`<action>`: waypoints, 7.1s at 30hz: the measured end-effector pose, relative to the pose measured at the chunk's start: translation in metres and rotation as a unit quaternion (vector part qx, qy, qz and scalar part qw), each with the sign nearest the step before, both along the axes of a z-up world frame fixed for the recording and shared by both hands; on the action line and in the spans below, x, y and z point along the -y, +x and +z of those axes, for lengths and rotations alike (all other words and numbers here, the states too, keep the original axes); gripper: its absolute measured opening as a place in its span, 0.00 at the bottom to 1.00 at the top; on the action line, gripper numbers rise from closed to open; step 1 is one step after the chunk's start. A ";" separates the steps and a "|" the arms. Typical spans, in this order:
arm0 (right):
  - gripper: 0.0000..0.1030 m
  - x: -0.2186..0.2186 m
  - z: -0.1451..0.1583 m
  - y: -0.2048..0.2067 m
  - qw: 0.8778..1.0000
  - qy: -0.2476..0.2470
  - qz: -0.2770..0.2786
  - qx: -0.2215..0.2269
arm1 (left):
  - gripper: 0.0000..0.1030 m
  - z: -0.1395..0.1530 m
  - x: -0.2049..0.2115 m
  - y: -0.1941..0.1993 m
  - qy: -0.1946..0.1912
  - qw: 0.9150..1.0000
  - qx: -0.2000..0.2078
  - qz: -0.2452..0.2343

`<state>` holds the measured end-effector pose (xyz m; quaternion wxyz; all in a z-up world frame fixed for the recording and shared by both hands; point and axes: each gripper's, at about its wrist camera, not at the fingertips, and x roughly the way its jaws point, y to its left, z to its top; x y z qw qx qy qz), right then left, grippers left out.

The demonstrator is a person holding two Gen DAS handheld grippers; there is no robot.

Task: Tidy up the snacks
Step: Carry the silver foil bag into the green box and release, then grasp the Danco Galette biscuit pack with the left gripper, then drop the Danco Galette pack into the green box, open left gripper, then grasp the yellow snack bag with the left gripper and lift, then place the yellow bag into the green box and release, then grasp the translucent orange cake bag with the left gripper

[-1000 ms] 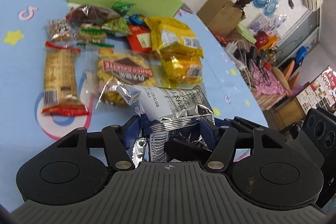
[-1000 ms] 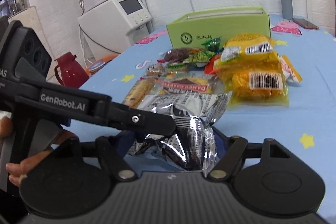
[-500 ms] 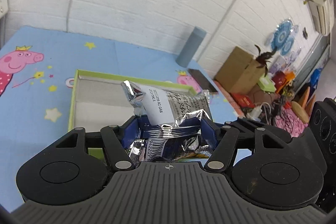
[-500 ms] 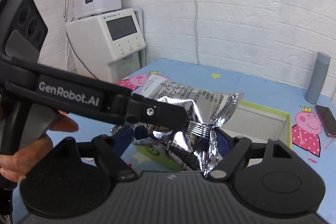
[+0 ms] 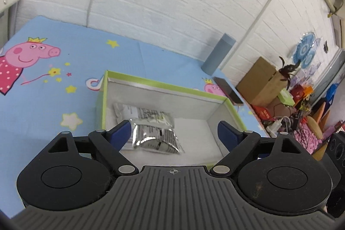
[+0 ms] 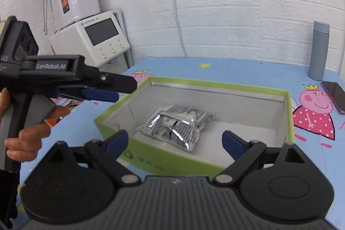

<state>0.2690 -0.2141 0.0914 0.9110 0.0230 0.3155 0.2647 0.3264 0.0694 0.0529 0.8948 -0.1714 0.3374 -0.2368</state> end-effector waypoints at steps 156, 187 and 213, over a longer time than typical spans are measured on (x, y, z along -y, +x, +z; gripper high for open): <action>0.76 0.019 0.026 0.008 0.995 -0.073 0.009 0.074 | 0.23 0.026 0.102 -0.013 0.037 0.997 0.024 -0.059; 0.91 0.119 -0.057 -0.189 0.992 0.039 -0.114 -0.041 | 0.71 -0.074 0.096 -0.191 -0.040 0.991 -0.078 -0.101; 0.91 0.066 -0.066 -0.215 0.998 0.017 -0.047 -0.027 | 0.55 -0.087 0.081 -0.223 0.000 0.992 -0.104 -0.073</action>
